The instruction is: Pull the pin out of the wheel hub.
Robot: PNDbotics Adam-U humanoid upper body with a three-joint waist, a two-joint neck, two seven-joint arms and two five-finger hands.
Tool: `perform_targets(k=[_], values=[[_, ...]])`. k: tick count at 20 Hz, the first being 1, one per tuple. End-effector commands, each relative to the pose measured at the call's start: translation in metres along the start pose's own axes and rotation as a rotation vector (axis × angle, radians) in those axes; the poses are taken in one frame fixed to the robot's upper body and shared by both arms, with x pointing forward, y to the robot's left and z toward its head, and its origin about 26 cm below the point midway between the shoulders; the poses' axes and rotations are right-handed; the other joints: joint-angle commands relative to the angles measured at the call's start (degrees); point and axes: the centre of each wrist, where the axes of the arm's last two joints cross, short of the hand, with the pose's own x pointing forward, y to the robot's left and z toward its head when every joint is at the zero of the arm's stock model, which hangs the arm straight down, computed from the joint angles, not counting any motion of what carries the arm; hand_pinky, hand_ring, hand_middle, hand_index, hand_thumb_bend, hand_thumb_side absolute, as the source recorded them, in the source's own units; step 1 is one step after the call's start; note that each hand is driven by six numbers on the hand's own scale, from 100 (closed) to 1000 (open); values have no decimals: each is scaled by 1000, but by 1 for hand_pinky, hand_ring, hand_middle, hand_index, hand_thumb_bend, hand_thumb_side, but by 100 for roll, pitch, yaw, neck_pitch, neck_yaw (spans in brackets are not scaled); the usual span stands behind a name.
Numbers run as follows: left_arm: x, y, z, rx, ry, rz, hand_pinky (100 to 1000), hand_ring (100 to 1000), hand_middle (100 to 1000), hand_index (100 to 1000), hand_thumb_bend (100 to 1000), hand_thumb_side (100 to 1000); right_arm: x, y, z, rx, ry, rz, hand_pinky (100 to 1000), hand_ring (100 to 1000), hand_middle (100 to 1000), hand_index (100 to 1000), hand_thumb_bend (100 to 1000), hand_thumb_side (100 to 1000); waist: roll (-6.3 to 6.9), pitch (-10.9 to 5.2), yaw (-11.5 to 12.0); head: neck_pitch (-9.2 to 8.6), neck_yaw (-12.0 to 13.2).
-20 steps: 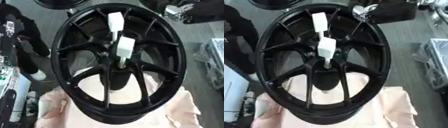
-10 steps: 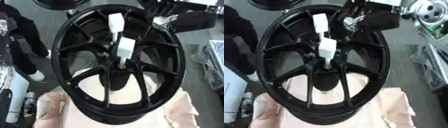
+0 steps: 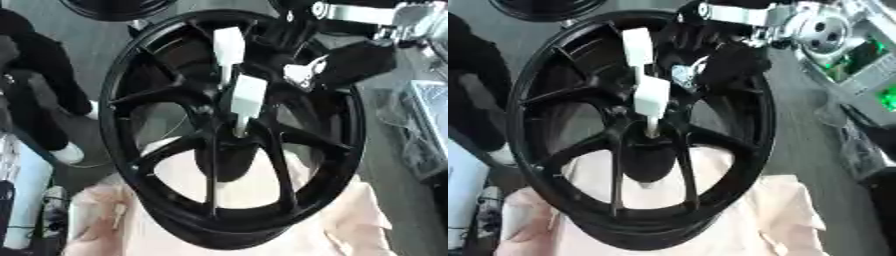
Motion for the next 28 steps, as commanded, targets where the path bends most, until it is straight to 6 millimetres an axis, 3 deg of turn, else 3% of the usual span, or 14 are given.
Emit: perform_targets(k=[1, 13, 25, 28], values=[[14, 7, -7, 7, -47, -13, 588, 793, 664, 705, 257, 709, 2, -8, 0, 12, 11, 29, 818, 779, 726, 850, 100, 353, 18, -152, 11, 35, -18], [12, 6, -7, -3, -36, -17, 587, 793, 658, 703, 257, 710, 16, -15, -4, 39, -27, 19, 811, 764, 699, 847, 100, 361, 4, -149, 28, 35, 7], [11, 7, -7, -2, -33, -20, 586, 793, 654, 702, 263, 707, 26, -13, 6, 130, -37, -79, 823, 774, 721, 859, 100, 461, -21, -157, 48, 35, 34], [11, 7, -7, -2, -35, -21, 586, 793, 651, 701, 263, 706, 28, -12, 7, 152, -43, -84, 828, 780, 728, 858, 169, 501, -37, -166, 56, 35, 38]])
